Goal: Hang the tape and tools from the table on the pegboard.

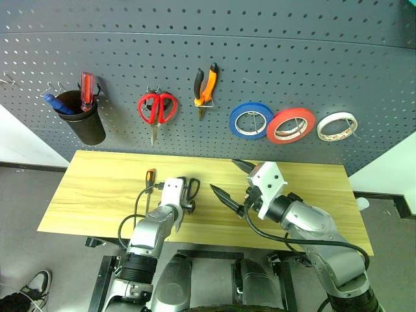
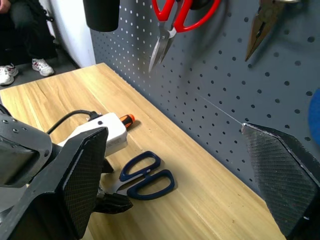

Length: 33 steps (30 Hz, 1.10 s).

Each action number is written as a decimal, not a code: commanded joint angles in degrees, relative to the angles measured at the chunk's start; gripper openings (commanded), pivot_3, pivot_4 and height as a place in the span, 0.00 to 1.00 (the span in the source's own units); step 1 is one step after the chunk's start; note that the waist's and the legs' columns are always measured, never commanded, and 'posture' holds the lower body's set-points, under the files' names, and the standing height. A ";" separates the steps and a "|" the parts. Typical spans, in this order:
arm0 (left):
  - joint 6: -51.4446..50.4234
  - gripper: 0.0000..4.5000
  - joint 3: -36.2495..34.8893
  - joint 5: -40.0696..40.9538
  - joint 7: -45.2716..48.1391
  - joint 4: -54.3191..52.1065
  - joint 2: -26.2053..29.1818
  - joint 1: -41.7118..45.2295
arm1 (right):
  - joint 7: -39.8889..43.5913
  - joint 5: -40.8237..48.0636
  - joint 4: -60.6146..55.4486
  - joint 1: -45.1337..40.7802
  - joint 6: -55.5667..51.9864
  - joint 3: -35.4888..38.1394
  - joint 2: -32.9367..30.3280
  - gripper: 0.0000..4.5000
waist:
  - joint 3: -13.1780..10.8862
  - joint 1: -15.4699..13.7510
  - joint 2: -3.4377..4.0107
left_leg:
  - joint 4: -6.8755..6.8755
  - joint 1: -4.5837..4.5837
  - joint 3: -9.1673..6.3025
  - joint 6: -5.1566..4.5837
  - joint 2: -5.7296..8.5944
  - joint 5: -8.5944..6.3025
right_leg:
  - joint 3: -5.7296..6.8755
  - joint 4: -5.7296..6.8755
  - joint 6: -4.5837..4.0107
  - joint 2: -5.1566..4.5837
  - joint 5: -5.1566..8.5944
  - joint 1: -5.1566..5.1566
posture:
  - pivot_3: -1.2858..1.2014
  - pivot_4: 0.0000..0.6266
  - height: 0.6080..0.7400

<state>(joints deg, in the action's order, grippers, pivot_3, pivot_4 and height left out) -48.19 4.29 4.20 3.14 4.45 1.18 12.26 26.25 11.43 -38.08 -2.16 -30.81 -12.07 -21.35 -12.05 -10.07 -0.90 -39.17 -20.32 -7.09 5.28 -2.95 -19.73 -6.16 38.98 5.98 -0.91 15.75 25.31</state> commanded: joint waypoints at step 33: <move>-4.12 0.54 3.71 -4.01 -1.74 2.59 -0.29 -0.58 | -1.79 -0.04 -3.83 0.10 -0.29 -0.71 -0.40 1.00 | 0.14 0.06 0.17 | 0.00 0.08 0.00 0.00 0.00 0.00 | 0.00 0.00 -0.14 0.00 0.08 -0.10 | 0.63 0.26 0.55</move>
<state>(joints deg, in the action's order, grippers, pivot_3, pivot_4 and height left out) -50.71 7.71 0.49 1.12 5.53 0.98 13.22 24.61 11.35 -38.67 -2.18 -31.53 -12.83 -21.57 -11.91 -10.00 -0.74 -39.16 -20.24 -7.09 5.28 -2.95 -19.74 -6.17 38.98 5.83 -0.91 15.84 25.21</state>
